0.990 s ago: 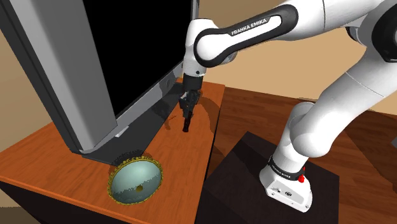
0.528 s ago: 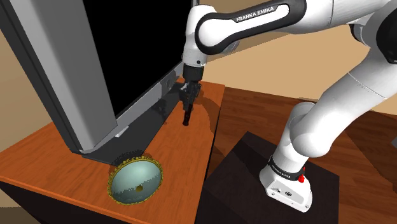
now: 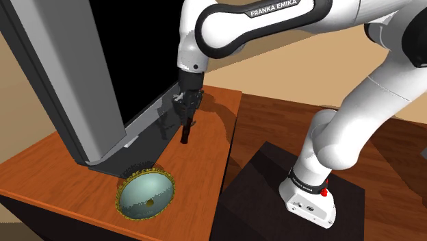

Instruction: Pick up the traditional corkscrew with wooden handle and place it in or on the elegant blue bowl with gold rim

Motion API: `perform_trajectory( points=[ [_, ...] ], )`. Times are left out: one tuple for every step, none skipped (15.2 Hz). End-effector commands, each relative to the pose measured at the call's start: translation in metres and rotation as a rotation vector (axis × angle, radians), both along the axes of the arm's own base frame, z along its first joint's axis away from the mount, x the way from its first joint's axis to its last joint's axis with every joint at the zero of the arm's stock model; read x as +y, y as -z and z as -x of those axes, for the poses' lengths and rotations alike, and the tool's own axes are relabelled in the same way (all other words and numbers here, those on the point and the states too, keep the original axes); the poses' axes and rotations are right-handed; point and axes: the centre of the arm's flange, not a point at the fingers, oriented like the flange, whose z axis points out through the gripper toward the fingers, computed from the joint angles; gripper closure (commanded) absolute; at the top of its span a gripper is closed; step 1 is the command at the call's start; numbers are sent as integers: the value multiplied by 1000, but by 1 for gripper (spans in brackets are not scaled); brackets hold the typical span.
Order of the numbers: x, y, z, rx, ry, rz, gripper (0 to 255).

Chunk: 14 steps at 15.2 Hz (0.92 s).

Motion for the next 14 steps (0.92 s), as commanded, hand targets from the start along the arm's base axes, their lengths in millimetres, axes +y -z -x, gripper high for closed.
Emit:
perform_trajectory(
  points=[
    [27,-5,3,1,2,-1,255],
    [40,-8,5,1,2,-1,255],
    [52,-10,6,1,2,-1,255],
    [65,-13,7,1,2,-1,255],
    [78,-15,9,1,2,-1,255],
    [91,-17,10,1,2,-1,255],
    [104,-20,11,1,2,-1,255],
    [117,-22,12,1,2,-1,255],
    [130,-25,14,1,2,-1,255],
    [143,-27,15,1,2,-1,255],
    [156,-30,16,1,2,-1,255],
    [169,-32,17,1,2,-1,255],
    [182,-34,19,1,2,-1,255],
    [195,-37,20,1,2,-1,255]
  ],
)
